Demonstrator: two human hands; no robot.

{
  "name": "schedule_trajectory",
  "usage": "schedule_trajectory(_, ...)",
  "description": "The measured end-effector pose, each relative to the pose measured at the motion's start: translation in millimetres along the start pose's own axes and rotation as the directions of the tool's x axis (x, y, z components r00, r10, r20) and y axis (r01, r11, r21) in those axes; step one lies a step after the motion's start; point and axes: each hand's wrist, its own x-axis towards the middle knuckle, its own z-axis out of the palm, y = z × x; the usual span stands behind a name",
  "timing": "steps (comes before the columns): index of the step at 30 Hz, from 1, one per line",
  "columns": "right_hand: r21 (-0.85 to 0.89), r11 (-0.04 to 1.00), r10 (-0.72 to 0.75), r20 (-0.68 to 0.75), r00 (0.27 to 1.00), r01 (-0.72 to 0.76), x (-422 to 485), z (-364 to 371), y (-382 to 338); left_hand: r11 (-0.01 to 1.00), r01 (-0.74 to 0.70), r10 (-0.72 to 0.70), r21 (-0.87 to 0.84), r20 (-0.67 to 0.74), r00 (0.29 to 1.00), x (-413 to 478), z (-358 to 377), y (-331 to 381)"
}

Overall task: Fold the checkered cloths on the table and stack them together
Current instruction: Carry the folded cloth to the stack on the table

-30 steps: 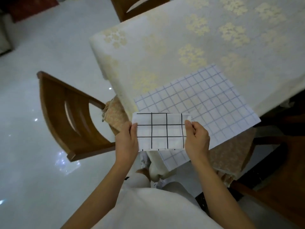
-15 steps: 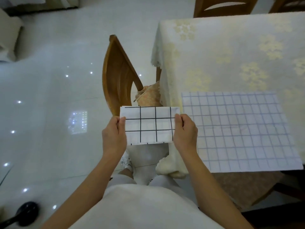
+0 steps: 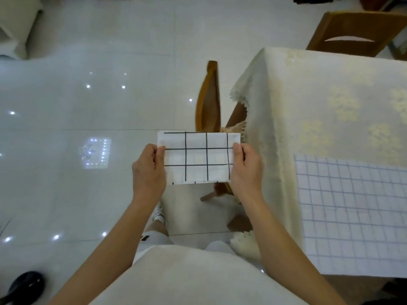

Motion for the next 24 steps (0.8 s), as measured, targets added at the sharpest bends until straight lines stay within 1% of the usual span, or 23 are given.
schedule_trajectory(2, -0.049, 0.999, 0.006, -0.008, 1.0, -0.006, 10, 34, -23, 1.0, 0.003, -0.003, 0.003, 0.012, 1.0, 37, -24, -11)
schedule_trajectory(9, -0.021, 0.998, -0.053, -0.025, 0.998, 0.052, 45, 135, -107, 0.999, -0.033, 0.033, -0.019, 0.033, 0.999, 156, -100, -32)
schedule_trajectory(13, -0.039, 0.998, -0.054, -0.043, 0.998, 0.052, 67, 166, -136, 0.999, -0.033, 0.034, -0.038, 0.031, 0.999, 200, -117, -39)
schedule_trajectory(17, -0.053, 0.997, -0.062, -0.025, 0.998, 0.061, 87, 185, -155, 0.997, -0.029, 0.031, -0.074, 0.025, 0.999, 231, -124, -43)
schedule_trajectory(21, -0.016, 0.997, -0.069, -0.004, 0.998, 0.069, 109, 205, -169, 0.998, -0.044, 0.045, -0.051, 0.011, 0.999, 263, -129, -42)
schedule_trajectory(24, -0.024, 0.998, -0.063, -0.01, 0.998, 0.063, 130, 221, -179, 0.998, -0.057, 0.057, -0.039, -0.001, 0.998, 292, -130, -38)
